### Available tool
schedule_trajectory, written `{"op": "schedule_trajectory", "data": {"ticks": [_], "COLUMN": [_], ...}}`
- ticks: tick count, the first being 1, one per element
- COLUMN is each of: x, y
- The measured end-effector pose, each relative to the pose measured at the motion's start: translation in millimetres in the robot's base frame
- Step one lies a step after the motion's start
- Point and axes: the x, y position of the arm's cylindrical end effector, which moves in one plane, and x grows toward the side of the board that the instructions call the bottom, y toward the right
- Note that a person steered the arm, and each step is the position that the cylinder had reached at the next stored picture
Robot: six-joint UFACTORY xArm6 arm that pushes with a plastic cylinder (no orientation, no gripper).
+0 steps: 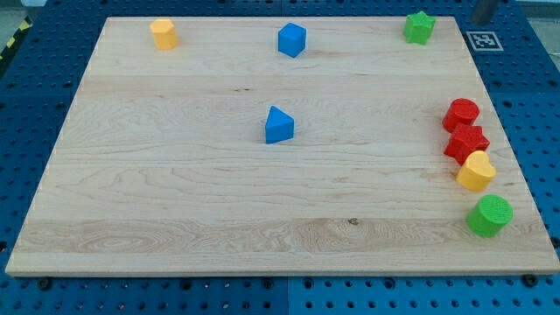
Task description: Nudge the red circle along with red star towards down
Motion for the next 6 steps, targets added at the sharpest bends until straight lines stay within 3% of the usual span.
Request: {"op": "schedule_trajectory", "data": {"ticks": [2, 3, 5, 6], "x": [5, 35, 162, 224], "y": [10, -55, -80, -138]}}
